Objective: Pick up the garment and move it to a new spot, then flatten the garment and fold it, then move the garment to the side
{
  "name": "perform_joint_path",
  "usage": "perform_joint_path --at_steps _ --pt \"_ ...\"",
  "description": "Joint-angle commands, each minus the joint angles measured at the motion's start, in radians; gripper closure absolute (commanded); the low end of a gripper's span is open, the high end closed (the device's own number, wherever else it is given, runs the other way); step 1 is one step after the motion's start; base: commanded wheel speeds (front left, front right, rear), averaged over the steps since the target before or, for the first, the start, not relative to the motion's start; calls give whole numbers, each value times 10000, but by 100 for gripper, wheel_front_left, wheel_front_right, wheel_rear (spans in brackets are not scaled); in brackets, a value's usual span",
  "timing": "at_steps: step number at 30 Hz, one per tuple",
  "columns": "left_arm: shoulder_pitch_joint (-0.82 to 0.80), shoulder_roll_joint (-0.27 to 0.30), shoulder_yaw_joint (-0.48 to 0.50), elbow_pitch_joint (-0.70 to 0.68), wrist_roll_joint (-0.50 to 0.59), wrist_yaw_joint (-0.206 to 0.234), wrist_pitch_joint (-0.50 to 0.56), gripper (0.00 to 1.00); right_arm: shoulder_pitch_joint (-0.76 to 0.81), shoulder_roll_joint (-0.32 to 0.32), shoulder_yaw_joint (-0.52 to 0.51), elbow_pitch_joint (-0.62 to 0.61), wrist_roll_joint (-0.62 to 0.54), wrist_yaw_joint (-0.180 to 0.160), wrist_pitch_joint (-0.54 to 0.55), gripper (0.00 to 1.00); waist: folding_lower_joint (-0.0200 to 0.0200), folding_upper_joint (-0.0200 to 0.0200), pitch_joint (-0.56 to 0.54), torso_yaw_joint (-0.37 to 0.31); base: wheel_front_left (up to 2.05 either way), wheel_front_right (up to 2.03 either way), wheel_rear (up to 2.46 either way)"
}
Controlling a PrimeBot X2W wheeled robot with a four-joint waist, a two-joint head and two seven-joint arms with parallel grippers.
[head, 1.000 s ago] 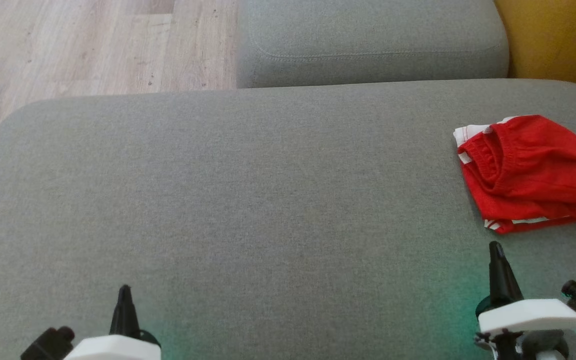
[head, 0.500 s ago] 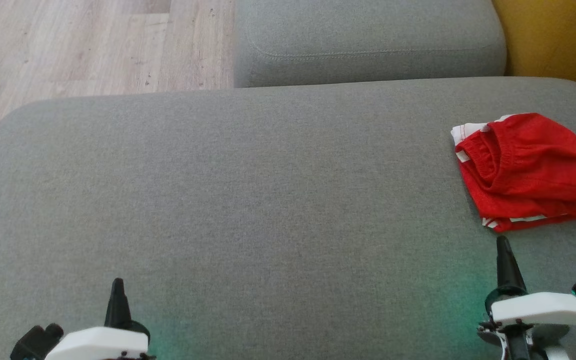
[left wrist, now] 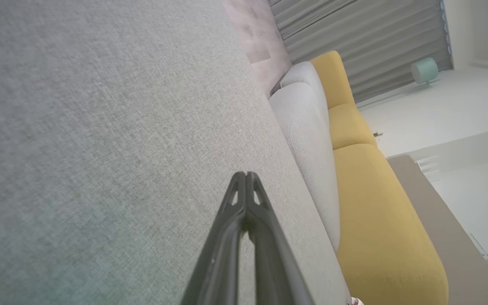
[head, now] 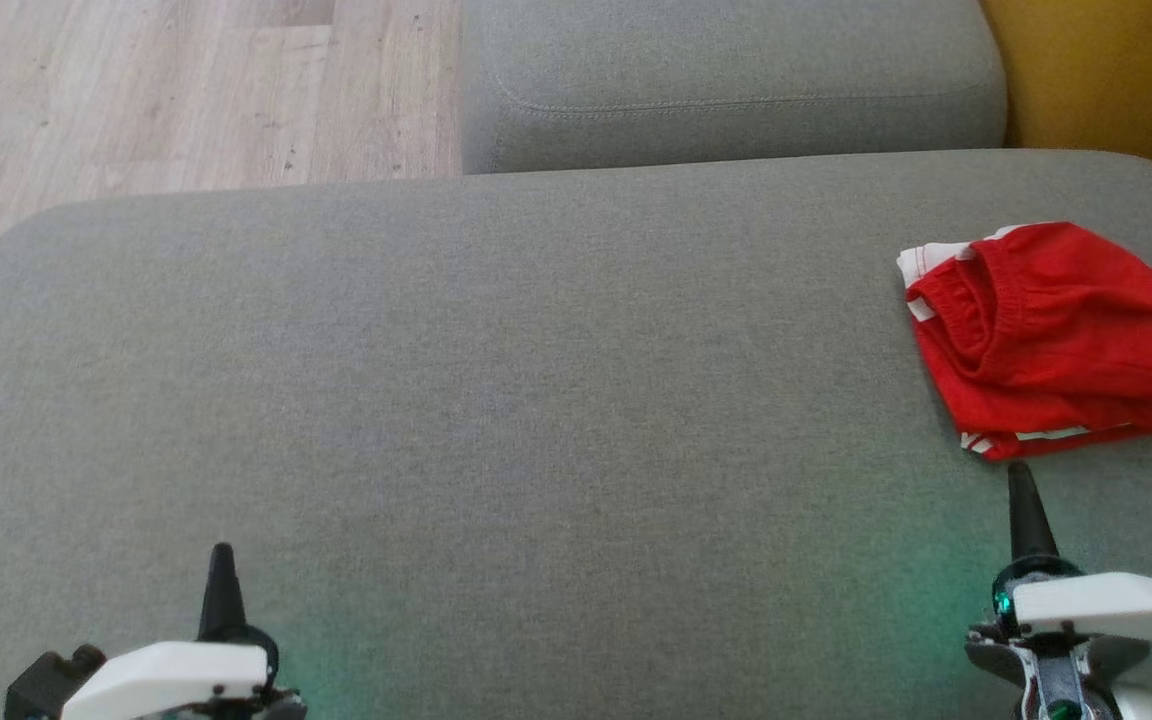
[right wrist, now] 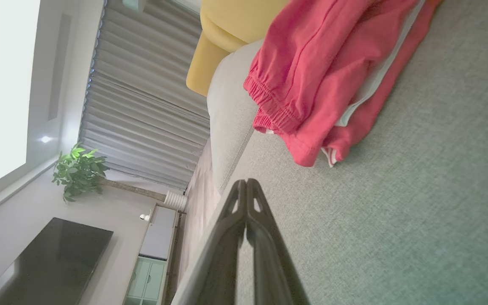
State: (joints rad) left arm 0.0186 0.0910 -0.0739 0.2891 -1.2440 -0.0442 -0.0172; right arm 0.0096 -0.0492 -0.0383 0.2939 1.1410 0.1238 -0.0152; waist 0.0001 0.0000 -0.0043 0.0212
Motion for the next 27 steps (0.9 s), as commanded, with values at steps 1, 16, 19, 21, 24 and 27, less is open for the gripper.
perform_joint_path --at_steps 1,16,19,21,24,27 --pt "-584 32 404 -318 -294 -113 121 100 -578 -212 85 -399 397 47 80 100 0 0 3 -10 0 0 0" --pt "-826 -110 912 -360 -1503 -381 529 100 -782 -215 -112 -438 2007 55 427 100 -1 0 29 -82 0 0 0" --pt "-878 -141 1021 -370 -1762 -438 616 100 -826 -214 -155 -446 2351 57 502 100 -1 0 34 -97 0 0 0" --pt "-913 -161 1094 -376 -1934 -477 675 100 -855 -214 -184 -451 2581 58 552 100 -1 0 38 -108 0 0 0" --pt "-965 -192 1203 -385 -2193 -534 762 100 -898 -214 -228 -459 2924 60 628 100 -1 0 43 -123 0 0 0" --pt "-1016 -222 1312 -394 -2452 -592 850 100 -942 -213 -272 -467 3268 61 704 100 -1 0 48 -138 0 0 0"
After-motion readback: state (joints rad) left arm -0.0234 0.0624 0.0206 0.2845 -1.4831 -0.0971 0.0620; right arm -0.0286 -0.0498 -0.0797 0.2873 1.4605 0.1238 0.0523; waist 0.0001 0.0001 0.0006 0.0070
